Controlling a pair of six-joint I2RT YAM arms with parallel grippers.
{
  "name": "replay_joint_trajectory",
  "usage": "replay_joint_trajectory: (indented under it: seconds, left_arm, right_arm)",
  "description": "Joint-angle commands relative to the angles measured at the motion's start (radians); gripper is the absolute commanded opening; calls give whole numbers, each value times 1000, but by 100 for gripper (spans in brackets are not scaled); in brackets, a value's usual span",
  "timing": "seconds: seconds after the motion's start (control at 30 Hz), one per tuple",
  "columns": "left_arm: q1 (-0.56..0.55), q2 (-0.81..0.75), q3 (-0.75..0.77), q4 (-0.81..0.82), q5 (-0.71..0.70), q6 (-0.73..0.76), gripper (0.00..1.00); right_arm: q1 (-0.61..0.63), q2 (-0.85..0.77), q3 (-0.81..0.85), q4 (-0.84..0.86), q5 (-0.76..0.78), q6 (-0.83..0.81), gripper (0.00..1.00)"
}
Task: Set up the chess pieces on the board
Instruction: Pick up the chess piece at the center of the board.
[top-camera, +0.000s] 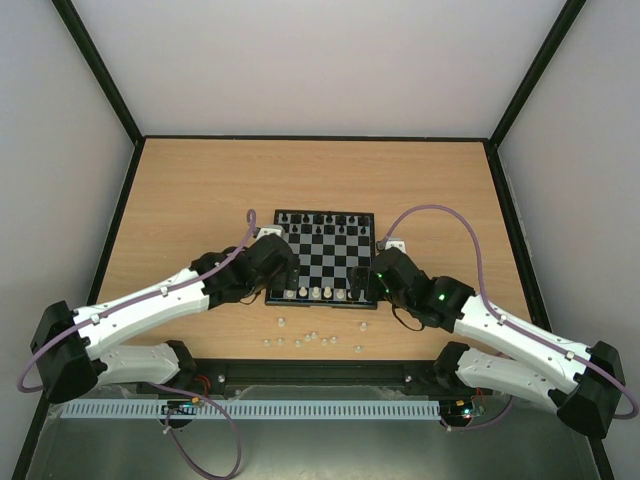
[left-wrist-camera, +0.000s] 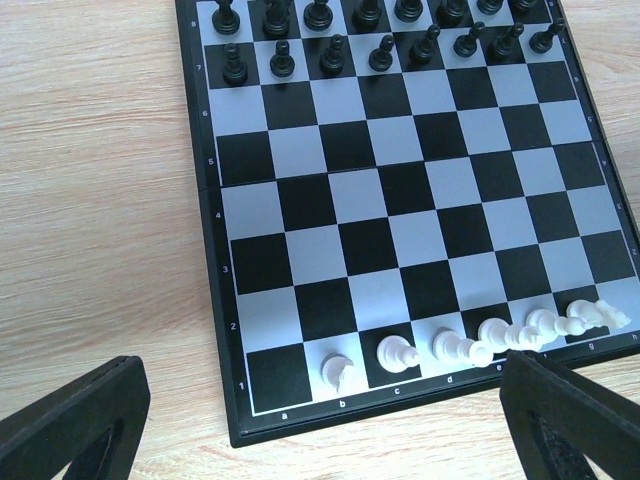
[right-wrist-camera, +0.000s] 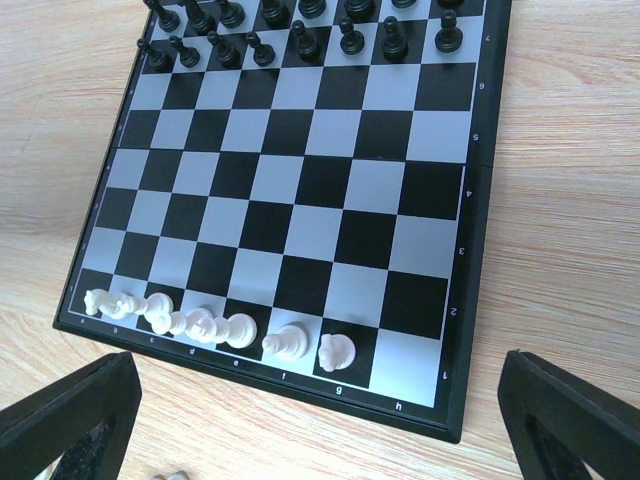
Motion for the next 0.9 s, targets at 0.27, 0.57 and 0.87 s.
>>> replay_joint_trajectory:
  seconds: [0.27, 0.57, 0.87]
  left_arm:
    - [10, 3, 19, 5, -23, 21, 99]
    - [30, -27, -11, 32, -2, 41, 99]
    - [37, -20, -17, 47, 31, 57, 99]
  right_arm:
    - [-3, 47, 20, -18, 23, -4, 99]
    - [-3, 39, 27, -60, 35, 47, 99]
    - [-3, 35, 28, -162, -89, 74, 99]
